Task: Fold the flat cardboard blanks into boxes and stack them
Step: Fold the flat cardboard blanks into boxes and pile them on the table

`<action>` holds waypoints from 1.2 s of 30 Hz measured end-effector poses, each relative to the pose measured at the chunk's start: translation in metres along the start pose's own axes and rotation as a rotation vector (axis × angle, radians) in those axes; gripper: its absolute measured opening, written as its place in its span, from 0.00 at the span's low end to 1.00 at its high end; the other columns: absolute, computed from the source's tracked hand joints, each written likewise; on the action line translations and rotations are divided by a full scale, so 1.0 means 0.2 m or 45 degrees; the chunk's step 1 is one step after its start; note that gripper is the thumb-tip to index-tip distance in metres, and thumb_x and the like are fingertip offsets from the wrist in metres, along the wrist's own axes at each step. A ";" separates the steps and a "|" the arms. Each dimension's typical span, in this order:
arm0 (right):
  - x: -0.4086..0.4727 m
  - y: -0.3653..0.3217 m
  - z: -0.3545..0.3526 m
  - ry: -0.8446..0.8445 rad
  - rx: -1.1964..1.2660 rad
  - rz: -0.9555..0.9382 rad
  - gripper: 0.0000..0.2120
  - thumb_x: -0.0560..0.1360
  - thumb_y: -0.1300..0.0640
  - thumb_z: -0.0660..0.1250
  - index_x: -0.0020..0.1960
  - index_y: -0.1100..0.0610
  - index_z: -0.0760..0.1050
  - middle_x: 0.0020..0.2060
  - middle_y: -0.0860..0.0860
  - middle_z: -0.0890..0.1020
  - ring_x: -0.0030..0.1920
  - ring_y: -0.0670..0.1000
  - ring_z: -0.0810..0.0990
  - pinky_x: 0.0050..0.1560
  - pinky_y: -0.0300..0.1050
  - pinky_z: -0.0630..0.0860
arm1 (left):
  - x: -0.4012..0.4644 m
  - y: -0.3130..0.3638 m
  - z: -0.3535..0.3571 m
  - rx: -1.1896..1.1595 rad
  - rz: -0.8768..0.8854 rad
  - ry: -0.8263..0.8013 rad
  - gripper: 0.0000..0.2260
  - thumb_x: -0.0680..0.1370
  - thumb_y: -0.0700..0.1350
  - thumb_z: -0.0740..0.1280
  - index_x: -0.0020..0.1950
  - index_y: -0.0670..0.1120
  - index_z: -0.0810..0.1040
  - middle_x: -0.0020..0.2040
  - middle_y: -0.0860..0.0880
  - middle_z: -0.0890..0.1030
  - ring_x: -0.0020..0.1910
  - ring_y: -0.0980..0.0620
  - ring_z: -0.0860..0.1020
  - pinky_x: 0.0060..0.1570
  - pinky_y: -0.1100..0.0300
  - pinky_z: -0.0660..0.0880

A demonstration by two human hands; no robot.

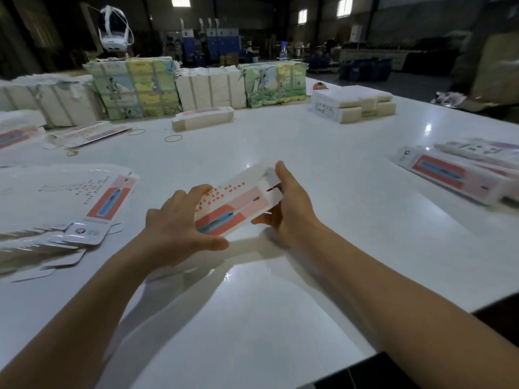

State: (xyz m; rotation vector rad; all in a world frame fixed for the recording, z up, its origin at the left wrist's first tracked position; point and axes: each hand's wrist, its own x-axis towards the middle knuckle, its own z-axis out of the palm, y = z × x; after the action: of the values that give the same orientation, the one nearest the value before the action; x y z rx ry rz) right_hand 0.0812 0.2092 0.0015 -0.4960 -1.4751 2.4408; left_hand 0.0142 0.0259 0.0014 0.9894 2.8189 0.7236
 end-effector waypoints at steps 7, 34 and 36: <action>-0.01 0.03 0.00 -0.130 -0.251 -0.105 0.08 0.80 0.56 0.62 0.51 0.60 0.76 0.39 0.55 0.84 0.38 0.53 0.84 0.32 0.42 0.78 | -0.04 0.06 0.10 0.319 0.173 0.417 0.46 0.61 0.73 0.64 0.72 0.50 0.61 0.61 0.48 0.72 0.52 0.51 0.72 0.58 0.46 0.70; 0.01 -0.04 -0.12 -0.384 -0.672 -0.223 0.07 0.78 0.64 0.62 0.48 0.65 0.78 0.28 0.54 0.80 0.23 0.50 0.75 0.24 0.40 0.73 | -0.08 0.11 0.03 0.415 0.275 0.543 0.30 0.69 0.57 0.74 0.67 0.48 0.71 0.58 0.47 0.80 0.46 0.42 0.80 0.45 0.51 0.78; 0.01 -0.02 -0.10 -0.339 -0.533 -0.225 0.04 0.77 0.63 0.63 0.49 0.62 0.76 0.29 0.56 0.81 0.24 0.52 0.77 0.25 0.41 0.74 | -0.08 0.10 0.03 0.376 0.253 0.573 0.31 0.69 0.57 0.74 0.68 0.48 0.70 0.58 0.47 0.80 0.47 0.42 0.80 0.45 0.50 0.78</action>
State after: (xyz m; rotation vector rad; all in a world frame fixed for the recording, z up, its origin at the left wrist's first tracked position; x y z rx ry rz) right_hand 0.0877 0.2281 -0.0030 -0.1054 -2.0592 2.1256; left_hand 0.0395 0.0321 0.0043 1.3129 3.3241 0.6234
